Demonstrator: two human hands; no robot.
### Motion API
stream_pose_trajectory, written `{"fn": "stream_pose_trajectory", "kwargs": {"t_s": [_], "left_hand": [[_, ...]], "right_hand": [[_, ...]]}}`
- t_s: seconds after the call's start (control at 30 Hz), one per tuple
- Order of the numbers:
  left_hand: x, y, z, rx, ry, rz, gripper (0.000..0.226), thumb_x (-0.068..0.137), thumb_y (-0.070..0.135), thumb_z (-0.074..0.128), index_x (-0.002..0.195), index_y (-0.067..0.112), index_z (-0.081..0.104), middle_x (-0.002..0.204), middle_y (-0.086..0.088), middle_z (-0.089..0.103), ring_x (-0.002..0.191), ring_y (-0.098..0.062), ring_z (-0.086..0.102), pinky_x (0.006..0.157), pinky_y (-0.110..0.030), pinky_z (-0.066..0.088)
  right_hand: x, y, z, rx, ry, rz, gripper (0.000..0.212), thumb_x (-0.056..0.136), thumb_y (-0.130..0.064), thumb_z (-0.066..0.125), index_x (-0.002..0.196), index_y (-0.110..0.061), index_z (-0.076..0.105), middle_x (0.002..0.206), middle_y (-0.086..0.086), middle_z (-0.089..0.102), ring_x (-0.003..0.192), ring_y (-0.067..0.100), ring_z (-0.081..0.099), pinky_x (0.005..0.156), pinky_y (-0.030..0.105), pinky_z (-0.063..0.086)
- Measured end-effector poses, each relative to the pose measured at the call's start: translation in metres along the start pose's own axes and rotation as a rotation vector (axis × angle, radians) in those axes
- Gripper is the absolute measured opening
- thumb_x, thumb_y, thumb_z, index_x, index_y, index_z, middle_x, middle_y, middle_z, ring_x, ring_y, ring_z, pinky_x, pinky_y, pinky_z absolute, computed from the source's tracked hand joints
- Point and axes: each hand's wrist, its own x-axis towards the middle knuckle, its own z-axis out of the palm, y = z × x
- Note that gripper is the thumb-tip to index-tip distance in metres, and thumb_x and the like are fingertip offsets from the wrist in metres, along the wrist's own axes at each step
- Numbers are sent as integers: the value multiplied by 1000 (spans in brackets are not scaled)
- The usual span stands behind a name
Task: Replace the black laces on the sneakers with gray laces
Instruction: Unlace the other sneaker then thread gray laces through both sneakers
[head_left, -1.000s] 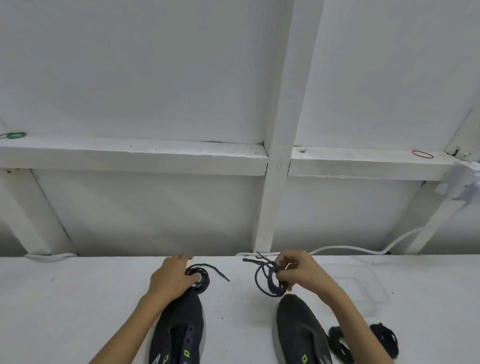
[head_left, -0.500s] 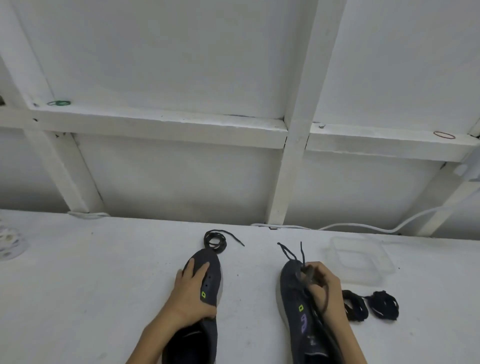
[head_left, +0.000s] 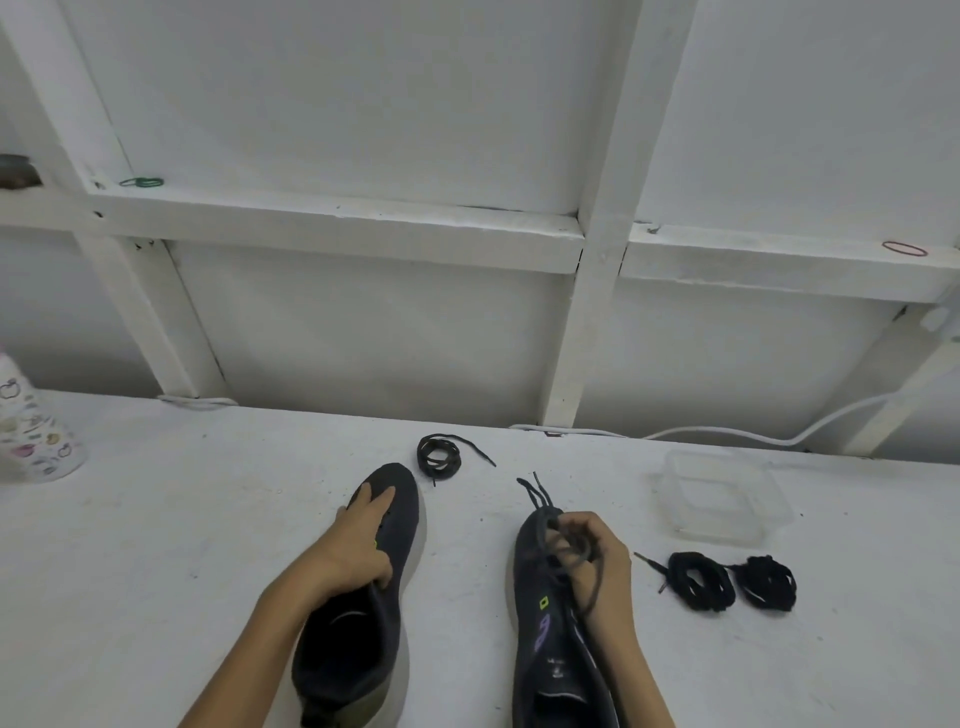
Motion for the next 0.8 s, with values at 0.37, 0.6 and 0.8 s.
{"fn": "stream_pose_trajectory", "kwargs": {"t_s": [0.37, 0.6, 0.8], "left_hand": [[-3, -1, -11, 256, -87, -11, 96, 81, -9, 50, 155, 25, -1, 161, -4, -18, 150, -27, -8, 115, -35, 31], [-5, 38, 5, 34, 55, 224, 83, 83, 44, 70, 151, 20, 29, 156, 8, 21, 147, -12, 16, 118, -32, 21], [-9, 99, 23, -732, -54, 269, 36, 87, 50, 61, 116, 29, 63, 114, 11, 67, 108, -2, 62, 96, -34, 51]], "right_hand": [[-6, -7, 1, 48, -8, 19, 10, 79, -1, 71, 84, -9, 70, 79, 5, 72, 72, 9, 67, 69, 18, 52], [10, -19, 8, 72, -80, 31, 21, 82, 11, 65, 85, -9, 70, 80, 6, 74, 76, 15, 70, 68, 18, 53], [9, -40, 20, 47, -241, -22, 21, 82, 9, 68, 86, -12, 68, 77, 13, 72, 72, 34, 71, 63, 41, 59]]}}
